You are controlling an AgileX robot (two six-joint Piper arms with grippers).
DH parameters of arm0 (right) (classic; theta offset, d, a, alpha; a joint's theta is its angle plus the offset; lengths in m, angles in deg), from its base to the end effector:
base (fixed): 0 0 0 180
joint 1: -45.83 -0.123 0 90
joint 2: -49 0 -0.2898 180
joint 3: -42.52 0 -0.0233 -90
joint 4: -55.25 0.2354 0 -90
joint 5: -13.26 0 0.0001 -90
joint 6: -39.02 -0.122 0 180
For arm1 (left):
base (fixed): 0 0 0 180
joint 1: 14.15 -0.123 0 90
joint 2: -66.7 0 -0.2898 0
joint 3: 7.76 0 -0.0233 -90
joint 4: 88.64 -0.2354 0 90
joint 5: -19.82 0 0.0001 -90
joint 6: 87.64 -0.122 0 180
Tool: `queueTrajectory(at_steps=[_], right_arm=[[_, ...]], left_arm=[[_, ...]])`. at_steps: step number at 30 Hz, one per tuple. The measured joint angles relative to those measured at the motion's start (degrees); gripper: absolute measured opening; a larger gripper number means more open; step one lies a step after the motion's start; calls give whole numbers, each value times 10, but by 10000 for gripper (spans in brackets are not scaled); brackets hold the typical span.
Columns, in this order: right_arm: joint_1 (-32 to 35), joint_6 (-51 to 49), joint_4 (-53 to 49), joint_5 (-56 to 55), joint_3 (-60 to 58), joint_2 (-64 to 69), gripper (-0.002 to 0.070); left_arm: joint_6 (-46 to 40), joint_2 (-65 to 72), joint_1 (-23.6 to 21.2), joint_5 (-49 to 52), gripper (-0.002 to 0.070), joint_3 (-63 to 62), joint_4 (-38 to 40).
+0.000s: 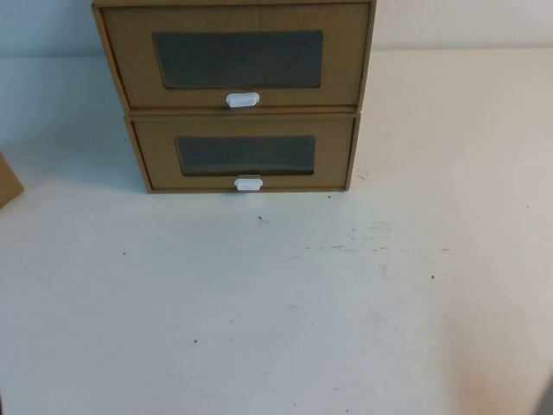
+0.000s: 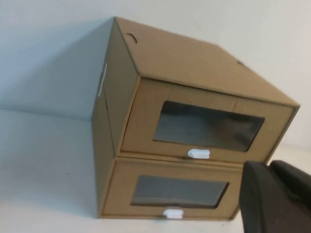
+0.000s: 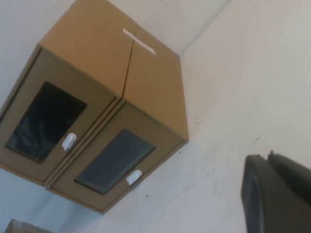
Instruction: Open the shoe box
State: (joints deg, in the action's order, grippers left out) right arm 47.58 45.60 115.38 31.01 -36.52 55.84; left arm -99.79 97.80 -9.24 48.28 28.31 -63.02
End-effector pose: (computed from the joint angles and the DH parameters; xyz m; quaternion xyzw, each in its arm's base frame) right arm 0.0635 0.0304 0.1875 0.2517 0.6915 0.3751 0.5638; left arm 0.0765 -0.0318 0.3787 0.0345 0.7254 -0.1674 0.6667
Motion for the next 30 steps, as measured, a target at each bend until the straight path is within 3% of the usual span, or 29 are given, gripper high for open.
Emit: queueTrajectory(at_steps=[4, 10, 22, 30], right_arm=[[0, 13, -2, 12, 0, 0, -18], [0, 49, 0, 35, 0, 24, -18], [0, 179, 27, 60, 42, 90, -18], [0, 262, 28, 95, 149, 218, -18]], left_arm=[[-20, 122, 0, 103, -6, -165, -49], [-52, 238, 0, 124, -6, -284, -51], [-218, 392, 0, 110, -6, -353, 147], [-273, 558, 0, 109, -6, -501, 224]])
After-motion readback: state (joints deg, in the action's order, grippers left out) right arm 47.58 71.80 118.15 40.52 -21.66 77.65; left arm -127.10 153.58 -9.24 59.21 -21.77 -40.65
